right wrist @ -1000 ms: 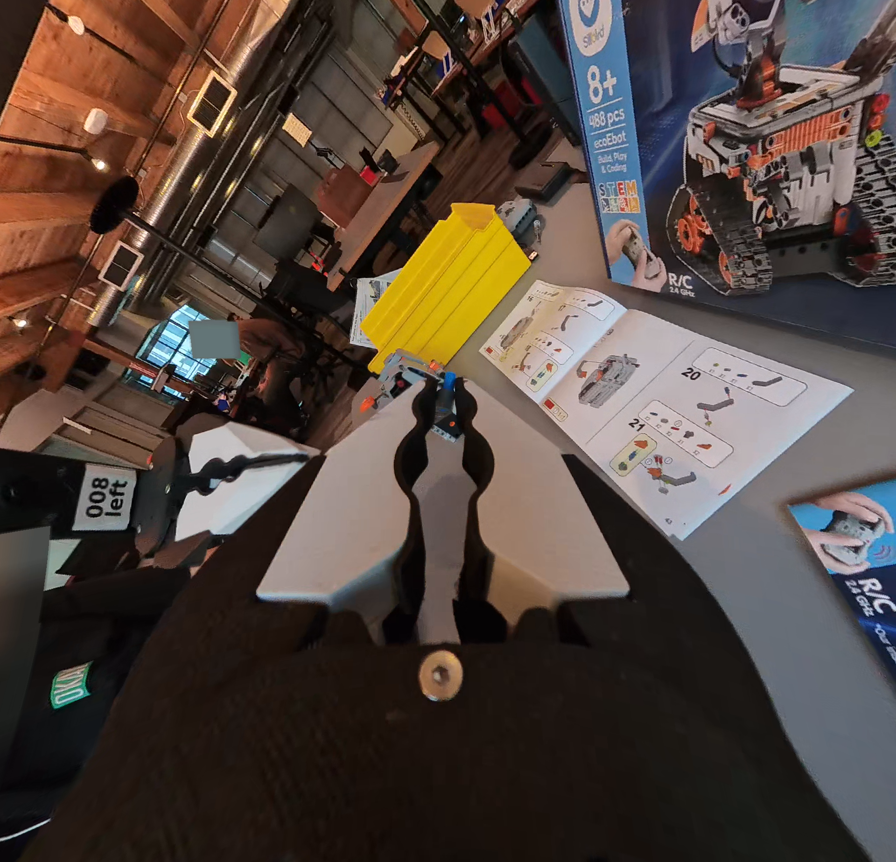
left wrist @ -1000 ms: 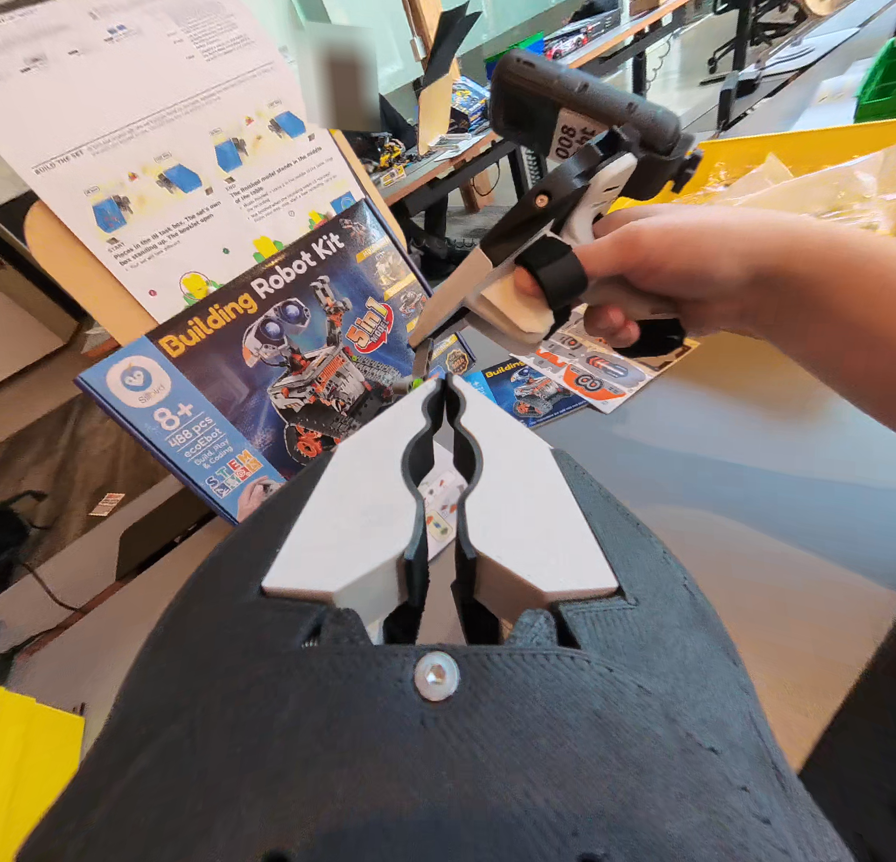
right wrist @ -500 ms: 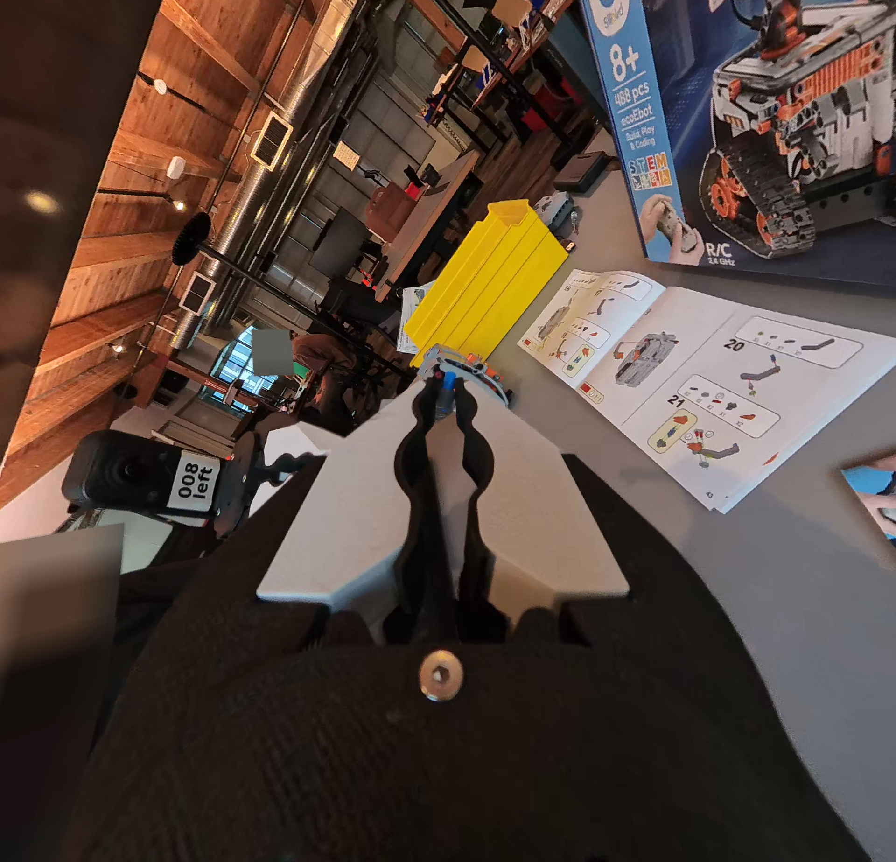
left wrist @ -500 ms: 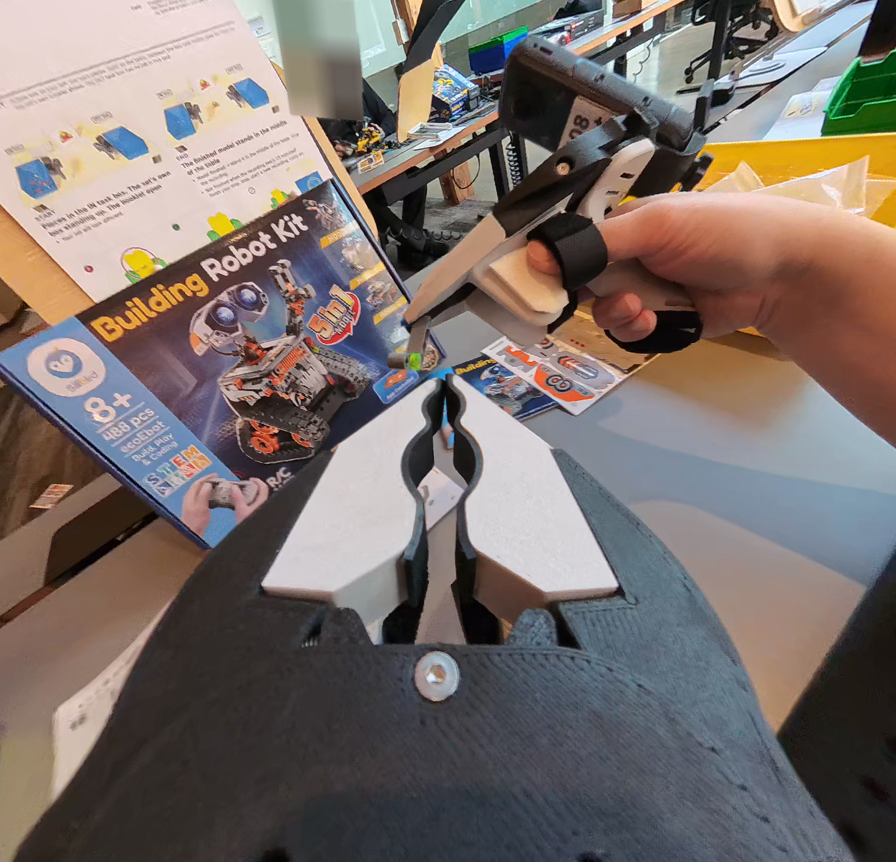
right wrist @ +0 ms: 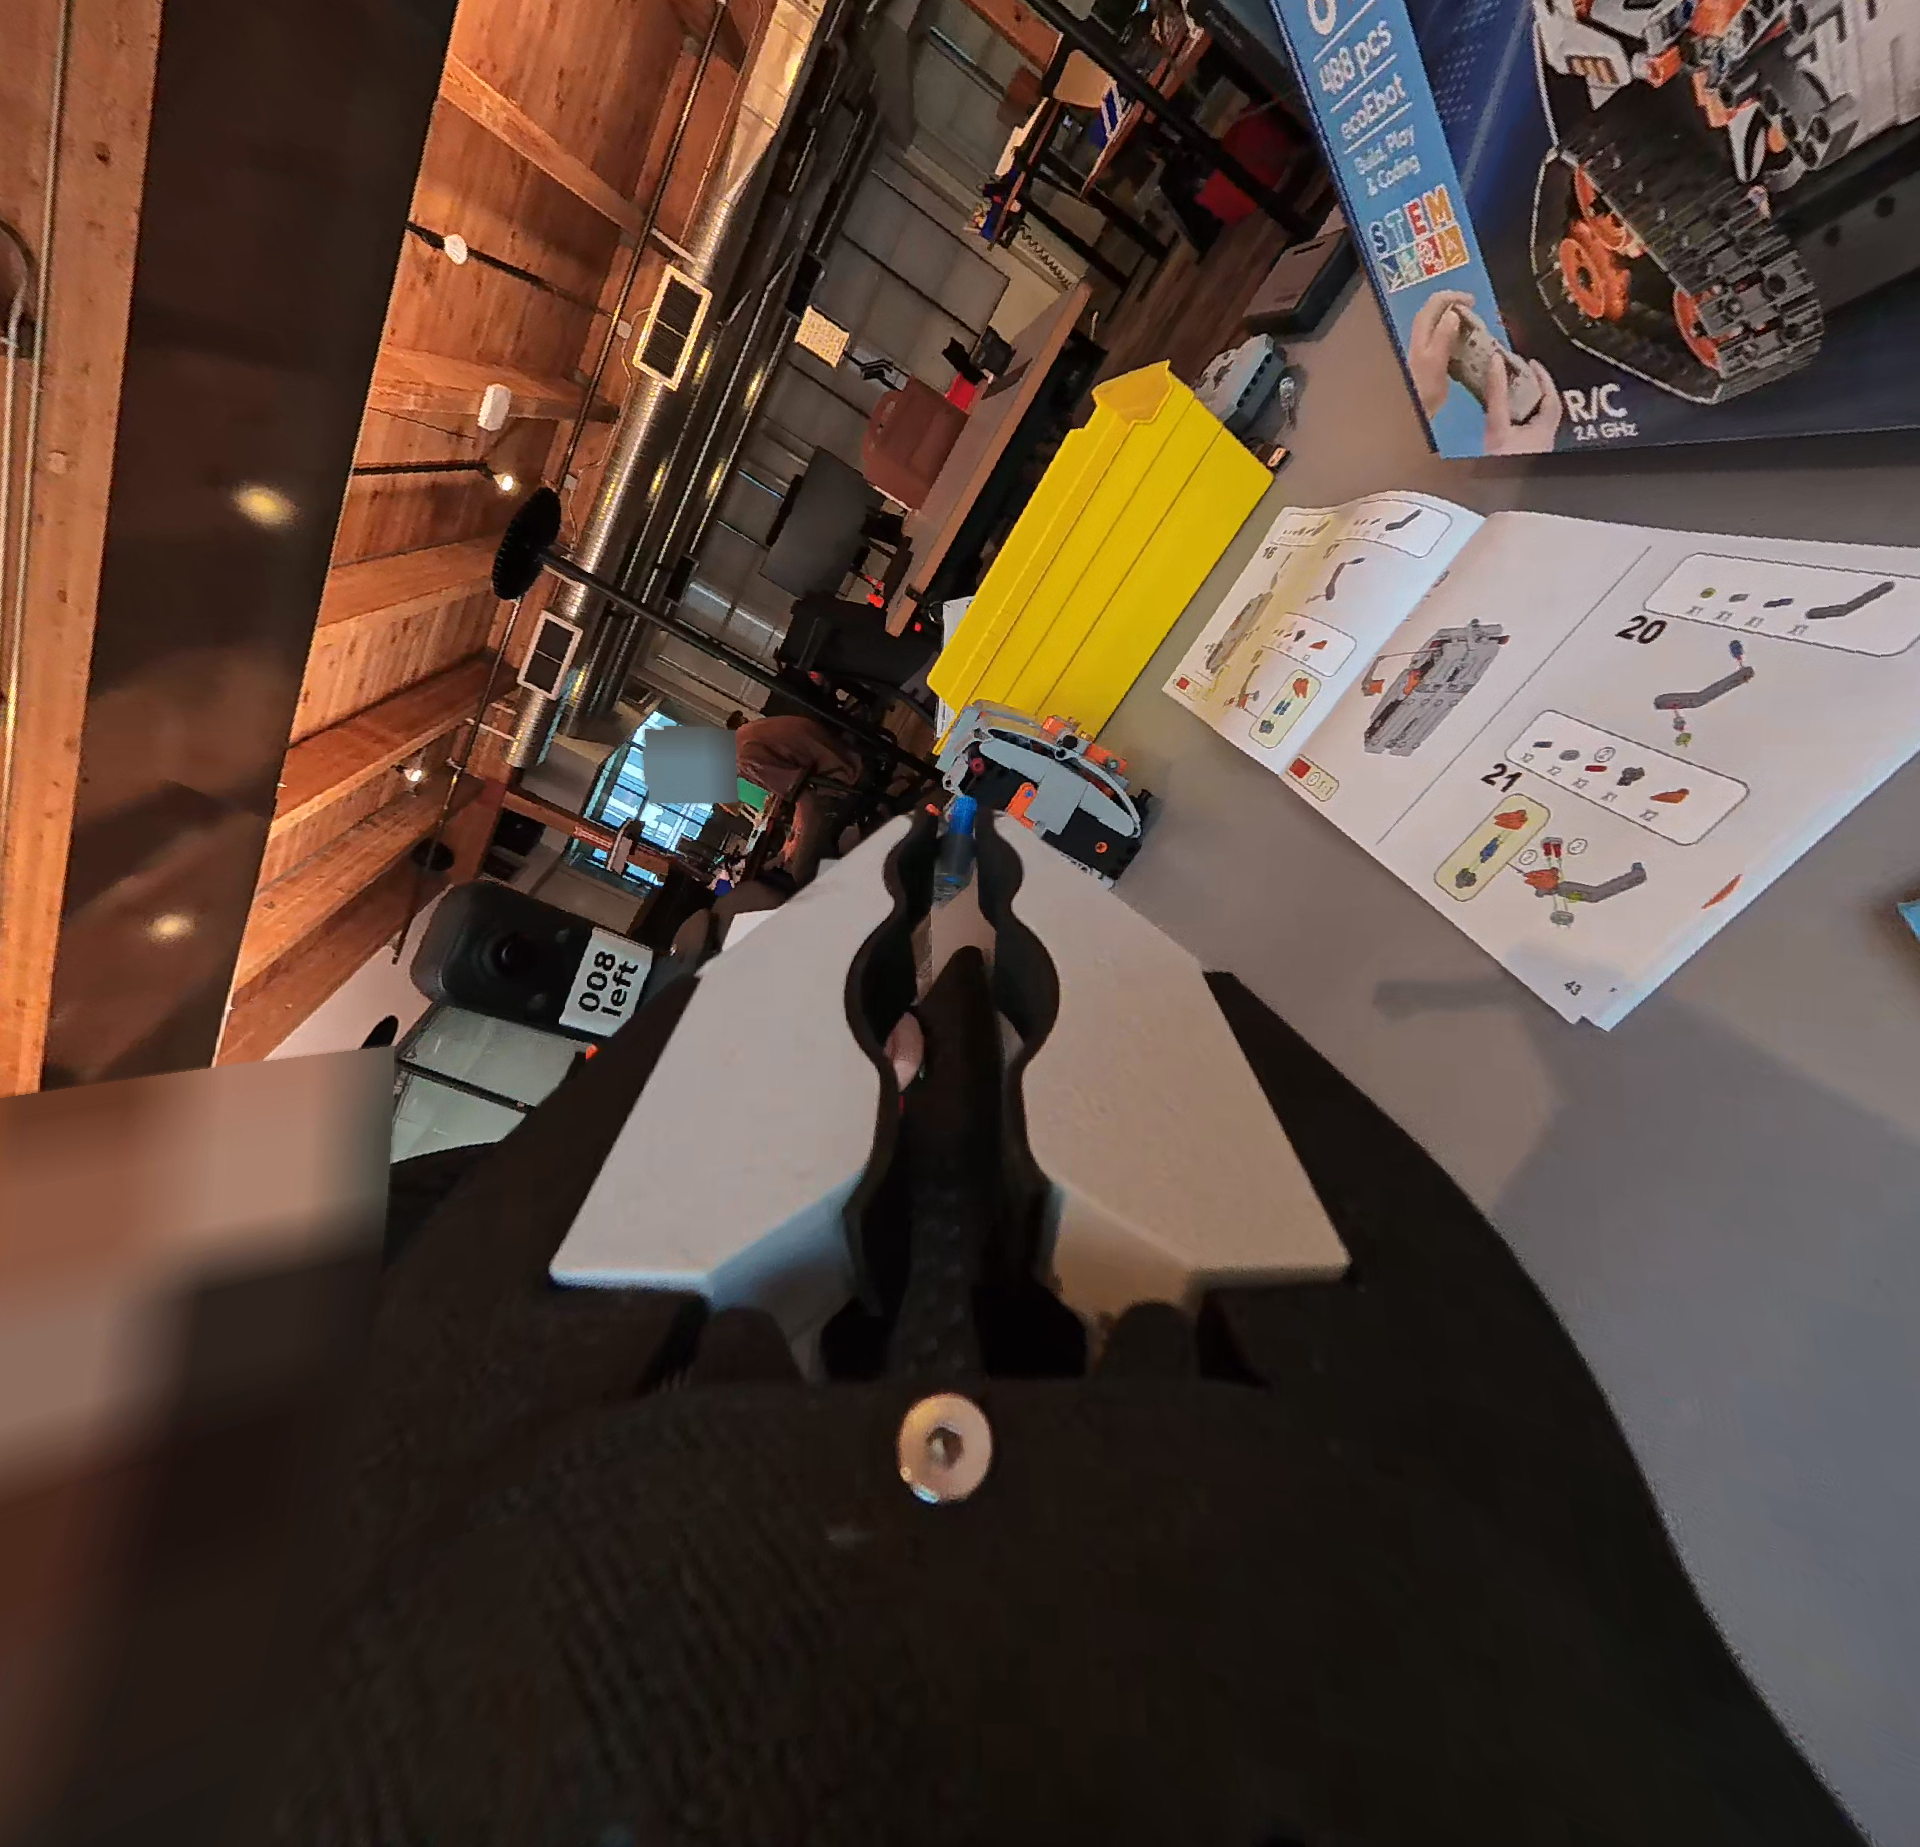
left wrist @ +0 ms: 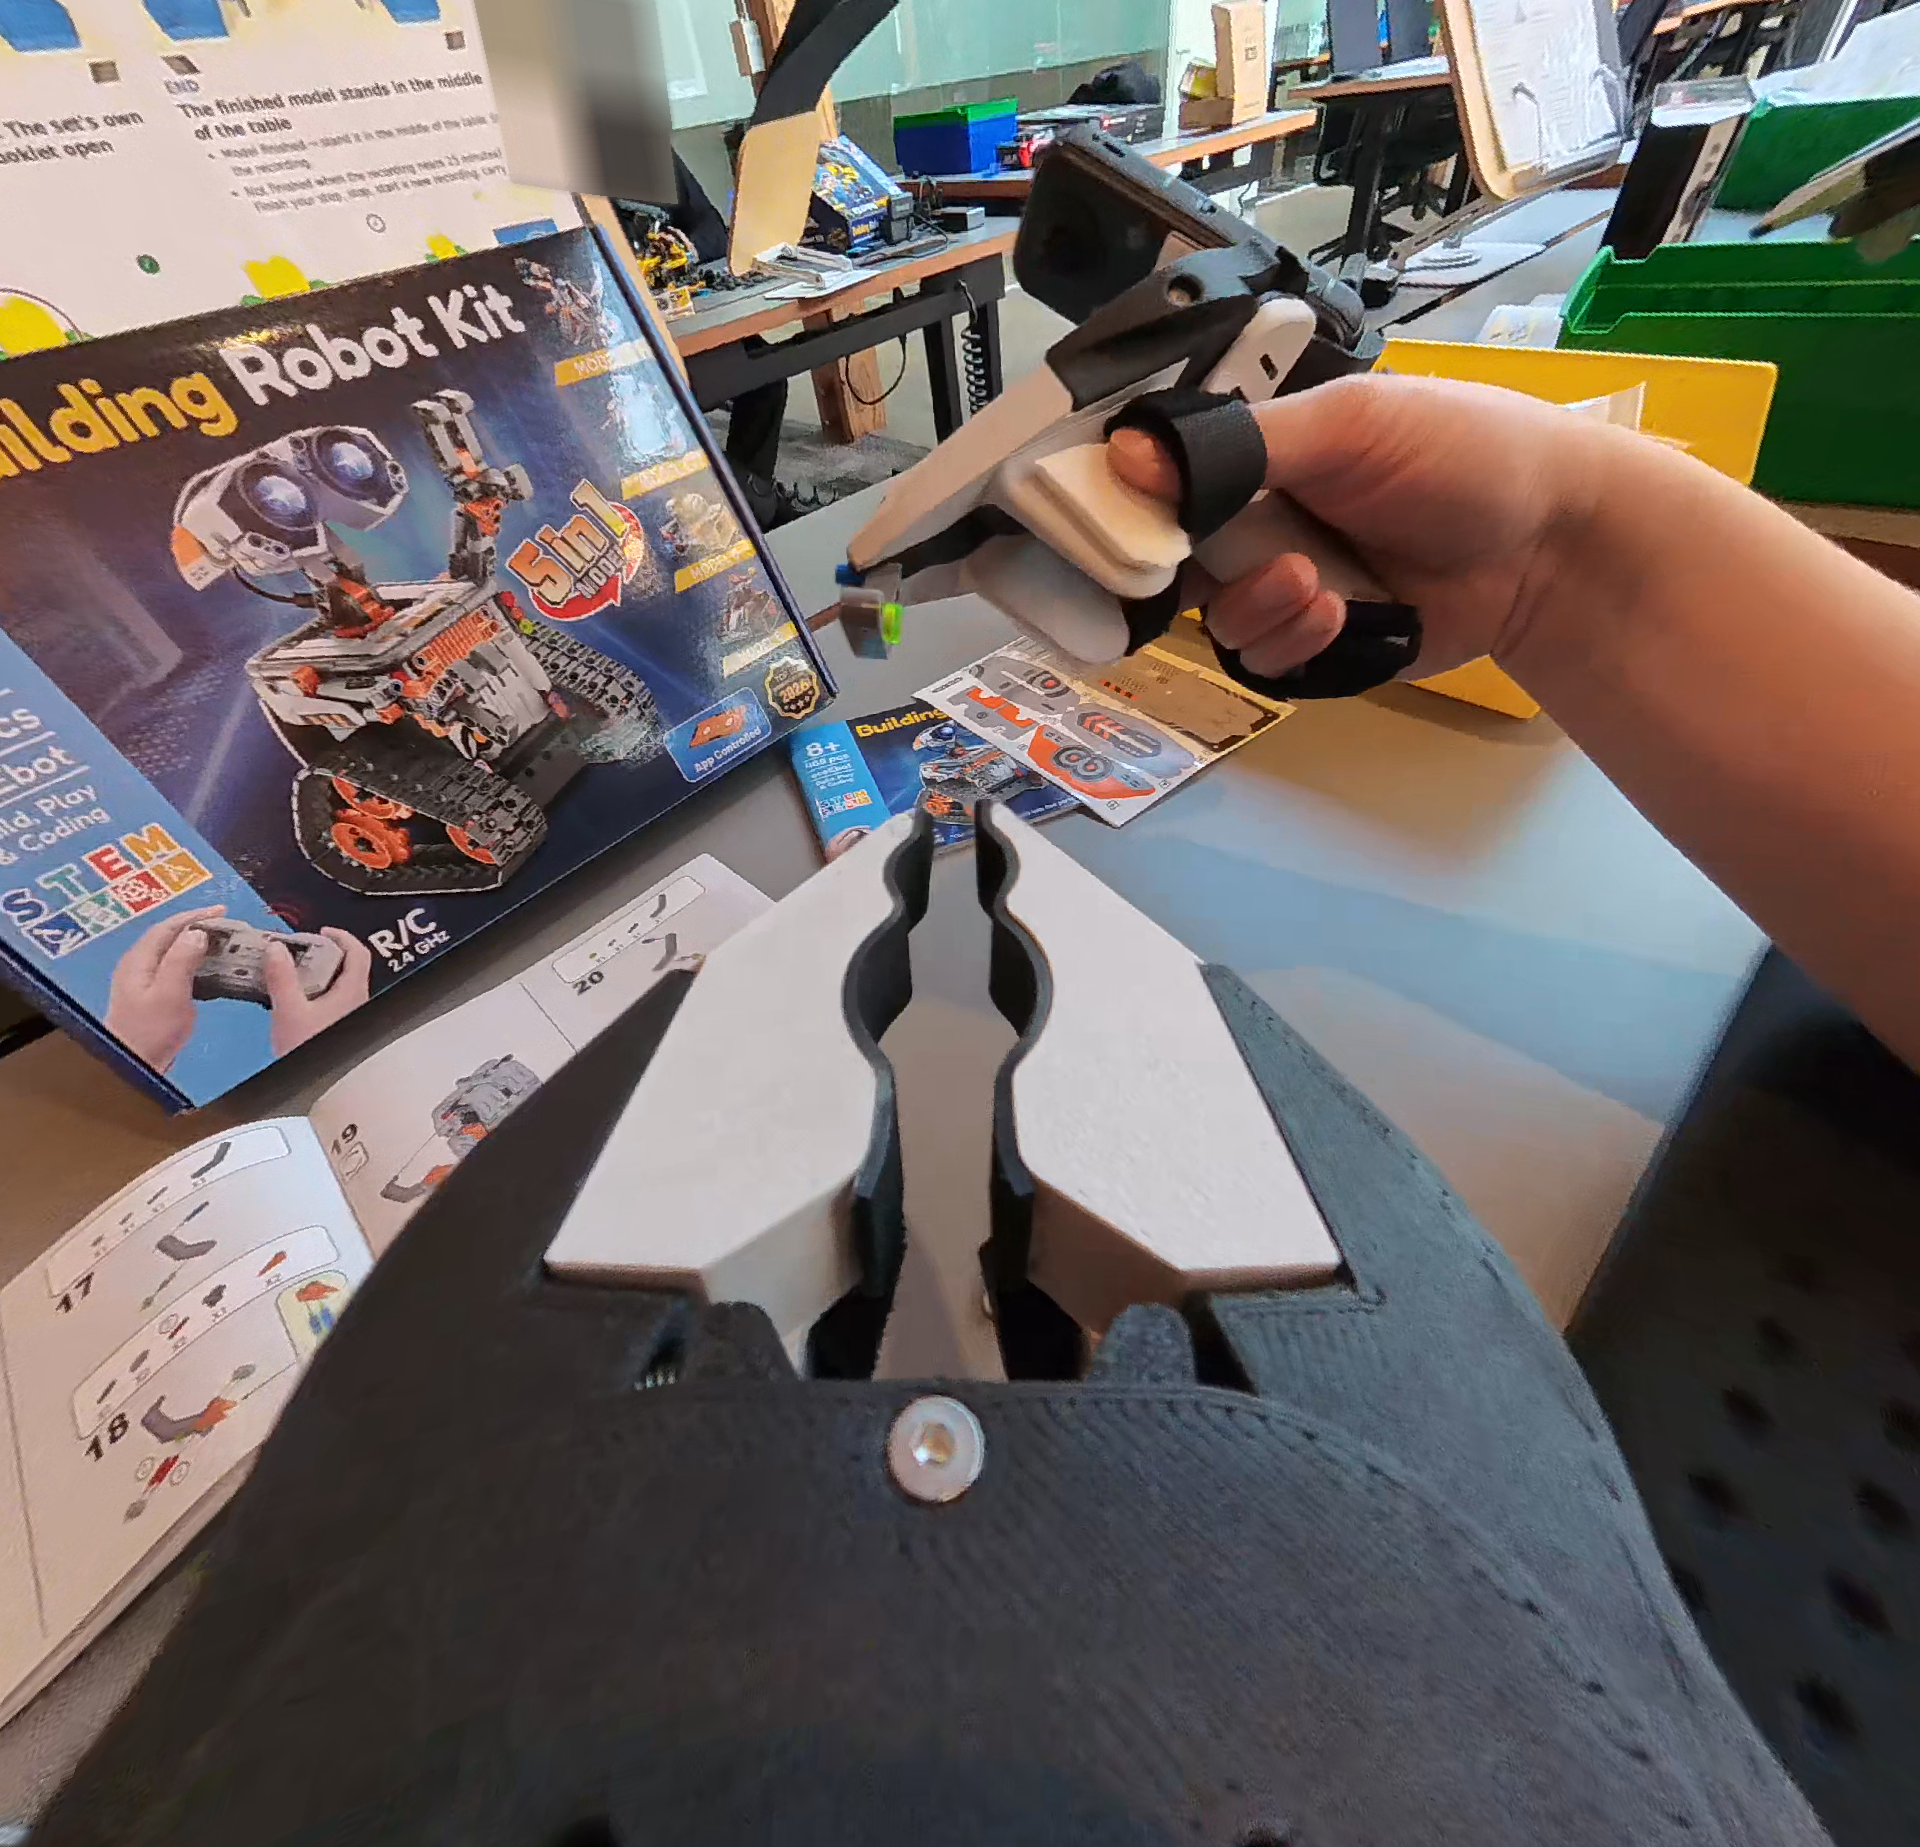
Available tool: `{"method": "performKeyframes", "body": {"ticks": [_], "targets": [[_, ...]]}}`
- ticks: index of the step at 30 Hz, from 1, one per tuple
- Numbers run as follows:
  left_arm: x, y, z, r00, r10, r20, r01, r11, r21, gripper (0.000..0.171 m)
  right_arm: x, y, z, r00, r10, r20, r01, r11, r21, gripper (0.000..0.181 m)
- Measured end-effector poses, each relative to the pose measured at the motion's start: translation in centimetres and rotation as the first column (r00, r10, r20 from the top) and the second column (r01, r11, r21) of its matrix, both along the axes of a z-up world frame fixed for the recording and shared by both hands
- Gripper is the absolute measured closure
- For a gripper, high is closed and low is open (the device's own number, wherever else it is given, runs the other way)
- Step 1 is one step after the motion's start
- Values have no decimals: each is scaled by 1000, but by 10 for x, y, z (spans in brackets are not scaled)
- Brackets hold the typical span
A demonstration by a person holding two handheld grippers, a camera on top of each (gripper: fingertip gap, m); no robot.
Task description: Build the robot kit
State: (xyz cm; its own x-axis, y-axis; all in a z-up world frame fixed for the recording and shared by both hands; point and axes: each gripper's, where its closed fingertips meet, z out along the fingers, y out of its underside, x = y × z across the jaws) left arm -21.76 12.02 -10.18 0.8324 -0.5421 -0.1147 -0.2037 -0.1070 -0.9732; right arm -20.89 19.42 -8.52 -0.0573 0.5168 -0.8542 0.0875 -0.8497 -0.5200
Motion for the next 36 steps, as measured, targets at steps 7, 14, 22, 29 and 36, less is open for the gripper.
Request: {"method": "performKeyframes", "body": {"ticks": [7,14,22,29,36], "targets": [[113,-92,43,668,-580,466,703,697,-140,148,-5,8,-28,999,8,50,-6,999,-41,174],[122,-113,65,710,-632,311,692,709,-138,132,-10,10,-50,990,-10,142,3,999,49,174],[-33,-78,-10,992,-126,16,127,973,-191,137,3,27,-122,884,-58,463,-43,978,206,174],[-99,-89,-22,999,32,34,-24,975,-219,139,9,24,-155,813,-30,581,-125,966,226,174],[-119,-101,-17,997,71,-6,-71,978,-197,135,12,20,-142,832,-88,548,-113,940,323,153]]}}
